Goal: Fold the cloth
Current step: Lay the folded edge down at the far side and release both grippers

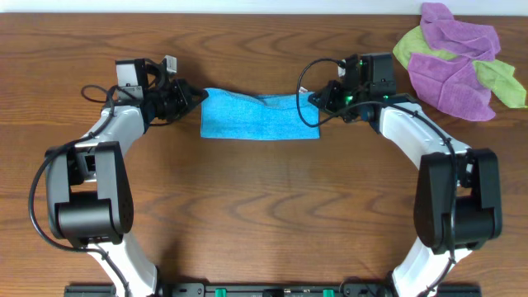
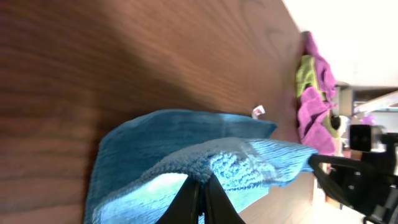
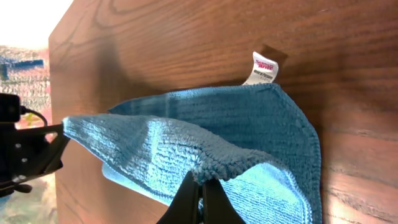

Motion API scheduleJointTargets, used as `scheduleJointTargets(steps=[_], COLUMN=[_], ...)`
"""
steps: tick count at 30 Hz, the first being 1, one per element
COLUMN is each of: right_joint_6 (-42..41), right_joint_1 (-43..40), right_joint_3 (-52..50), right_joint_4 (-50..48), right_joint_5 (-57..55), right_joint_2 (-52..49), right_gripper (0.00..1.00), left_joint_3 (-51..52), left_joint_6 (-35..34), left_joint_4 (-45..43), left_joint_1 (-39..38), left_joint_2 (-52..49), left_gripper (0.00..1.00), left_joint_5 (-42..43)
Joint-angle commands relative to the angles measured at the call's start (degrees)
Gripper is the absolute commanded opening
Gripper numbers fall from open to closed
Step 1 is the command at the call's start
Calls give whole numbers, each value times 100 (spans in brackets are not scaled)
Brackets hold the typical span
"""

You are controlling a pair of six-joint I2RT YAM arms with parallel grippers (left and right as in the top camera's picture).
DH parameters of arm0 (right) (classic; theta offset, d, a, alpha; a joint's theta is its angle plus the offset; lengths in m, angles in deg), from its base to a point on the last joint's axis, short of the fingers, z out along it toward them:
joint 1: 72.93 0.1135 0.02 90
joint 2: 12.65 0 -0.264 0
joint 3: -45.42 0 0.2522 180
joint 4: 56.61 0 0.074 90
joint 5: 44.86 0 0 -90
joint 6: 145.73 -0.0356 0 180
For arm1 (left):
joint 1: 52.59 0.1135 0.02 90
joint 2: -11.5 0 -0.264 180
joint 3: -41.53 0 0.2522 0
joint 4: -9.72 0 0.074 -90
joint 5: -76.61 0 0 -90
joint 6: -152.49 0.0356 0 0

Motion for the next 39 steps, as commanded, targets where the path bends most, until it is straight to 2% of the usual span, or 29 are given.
scheduleJointTargets(steps=[1, 15, 31, 39], right_joint_6=[50, 389, 431, 424], right_joint_1=[44, 66, 109, 374], right_joint_3=[142, 142, 142, 142], right_joint_4=[76, 1318, 1552, 1526], right_joint_5=[-48, -343, -350, -839], right_joint_2=[-44, -44, -44, -44], right_gripper=[2, 2, 1, 1], left_joint_3=[-103, -103, -103, -103], left_joint_6=[245, 479, 645, 671], left_joint_4=[33, 962, 1792, 1993], left_joint_1=[-15, -22, -22, -22], left_joint_2=[-96, -96, -94, -94], left_gripper=[6, 6, 6, 6], left_joint_5=[-223, -177, -251, -575])
